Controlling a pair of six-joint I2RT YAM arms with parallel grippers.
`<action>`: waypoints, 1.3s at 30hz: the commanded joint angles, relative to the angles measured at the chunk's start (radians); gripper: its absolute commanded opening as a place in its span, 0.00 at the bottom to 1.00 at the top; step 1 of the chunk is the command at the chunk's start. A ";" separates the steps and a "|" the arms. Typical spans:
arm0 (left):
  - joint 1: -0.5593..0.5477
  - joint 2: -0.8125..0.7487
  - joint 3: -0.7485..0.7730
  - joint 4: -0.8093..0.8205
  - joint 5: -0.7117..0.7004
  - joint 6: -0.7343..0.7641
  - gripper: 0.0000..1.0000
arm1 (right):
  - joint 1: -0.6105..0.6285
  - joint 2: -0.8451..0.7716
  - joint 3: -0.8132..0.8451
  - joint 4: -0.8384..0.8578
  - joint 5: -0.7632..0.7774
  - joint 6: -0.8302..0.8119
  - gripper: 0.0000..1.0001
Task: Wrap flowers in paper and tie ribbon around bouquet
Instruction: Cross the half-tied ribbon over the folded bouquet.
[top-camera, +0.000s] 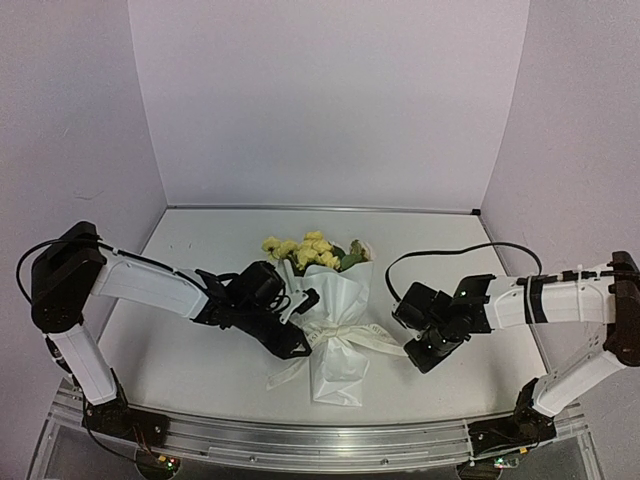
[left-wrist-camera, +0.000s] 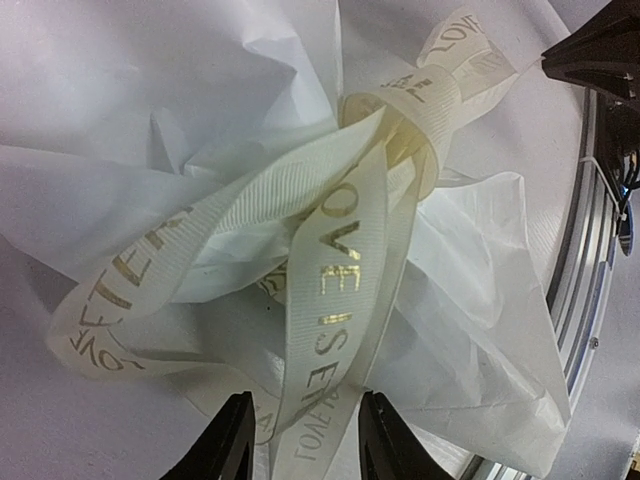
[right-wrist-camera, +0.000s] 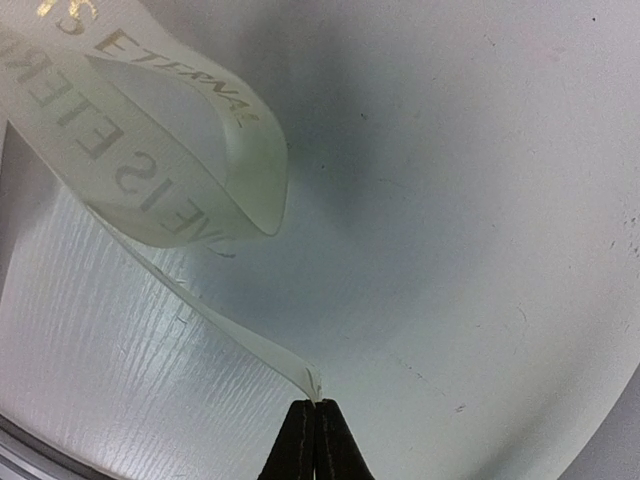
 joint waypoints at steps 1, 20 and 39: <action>0.001 0.013 0.057 0.039 0.006 0.032 0.35 | -0.010 -0.027 -0.005 -0.010 0.024 -0.002 0.00; 0.003 -0.120 -0.003 -0.001 -0.149 0.029 0.00 | -0.036 -0.025 -0.040 -0.031 0.002 0.013 0.00; 0.004 -0.180 -0.037 -0.095 -0.215 0.068 0.00 | -0.034 -0.005 -0.009 -0.059 -0.088 -0.027 0.11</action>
